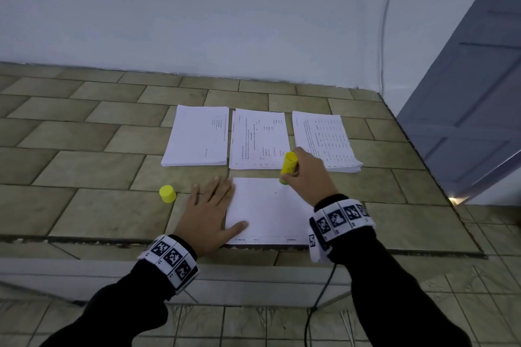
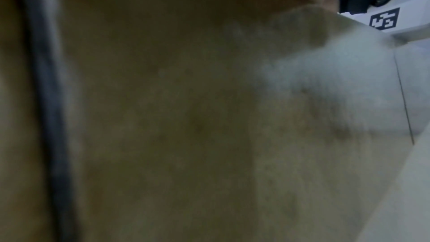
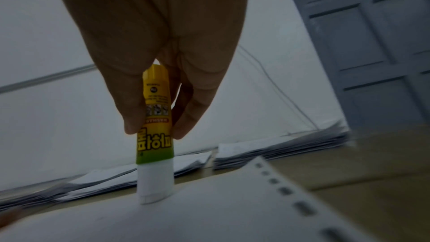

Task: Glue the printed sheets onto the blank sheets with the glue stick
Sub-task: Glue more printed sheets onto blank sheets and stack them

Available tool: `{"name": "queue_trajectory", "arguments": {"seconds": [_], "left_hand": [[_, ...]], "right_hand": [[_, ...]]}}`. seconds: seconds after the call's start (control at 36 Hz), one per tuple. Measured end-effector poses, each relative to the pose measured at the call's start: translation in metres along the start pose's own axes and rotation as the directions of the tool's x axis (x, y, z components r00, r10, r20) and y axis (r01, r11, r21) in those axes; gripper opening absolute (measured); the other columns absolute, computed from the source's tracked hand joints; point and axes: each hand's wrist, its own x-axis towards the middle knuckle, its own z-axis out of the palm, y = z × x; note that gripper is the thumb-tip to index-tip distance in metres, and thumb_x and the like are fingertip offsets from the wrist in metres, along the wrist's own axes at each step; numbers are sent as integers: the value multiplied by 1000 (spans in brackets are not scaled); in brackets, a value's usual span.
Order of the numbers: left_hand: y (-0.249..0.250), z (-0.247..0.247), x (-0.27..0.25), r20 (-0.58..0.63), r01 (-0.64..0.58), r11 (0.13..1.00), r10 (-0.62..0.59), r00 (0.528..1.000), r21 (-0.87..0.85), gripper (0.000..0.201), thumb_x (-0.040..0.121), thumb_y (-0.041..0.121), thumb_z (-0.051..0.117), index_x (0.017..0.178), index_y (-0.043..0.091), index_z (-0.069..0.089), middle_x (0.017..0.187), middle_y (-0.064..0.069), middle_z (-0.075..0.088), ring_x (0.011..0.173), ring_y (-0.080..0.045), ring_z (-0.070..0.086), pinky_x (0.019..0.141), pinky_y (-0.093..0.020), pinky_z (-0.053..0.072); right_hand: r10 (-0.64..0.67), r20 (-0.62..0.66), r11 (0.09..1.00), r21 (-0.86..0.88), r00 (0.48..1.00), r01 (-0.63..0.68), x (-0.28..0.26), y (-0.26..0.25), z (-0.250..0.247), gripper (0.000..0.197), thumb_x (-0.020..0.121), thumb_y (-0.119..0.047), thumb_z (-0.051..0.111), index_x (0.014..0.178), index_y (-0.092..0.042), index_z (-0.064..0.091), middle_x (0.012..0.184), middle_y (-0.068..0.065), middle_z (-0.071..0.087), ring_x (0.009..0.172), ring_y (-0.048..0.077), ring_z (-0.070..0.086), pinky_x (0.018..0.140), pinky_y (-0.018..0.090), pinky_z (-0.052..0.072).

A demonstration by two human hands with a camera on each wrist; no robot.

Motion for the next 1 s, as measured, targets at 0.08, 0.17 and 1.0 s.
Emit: {"name": "queue_trajectory", "arguments": {"seconds": [0.08,0.17,1.0], "left_hand": [[1,-1,0,-7,-2,1000,2,1000,-6,112,72,88,-12,157,17,9,163,7,-2,151,-17,-6,119,-51,-6],[1,-1,-1,-15,-8,1000,8,1000,-9,110,75,87,-10,157,17,12,163,5,3,151,-19,-2,119,-53,-2],[1,-1,0,-4,10,1000,-10,1000,-9,120,66,94,-7,157,18,10,164,6,0,151,-16,-5,120,-53,-4]], "right_hand": [[64,-68,998,22,996,-62,-7,22,-18,19,77,-1,69,84,-4,52,80,9,64,76,23,61,68,27,52],[104,-113,994,21,988,-103,-12,37,-32,19,77,3,70,85,-3,54,79,5,64,73,20,60,60,8,43],[-172,157,985,53,973,165,-29,-30,30,20,83,-18,69,90,-17,50,88,5,60,82,20,59,76,42,55]]}}
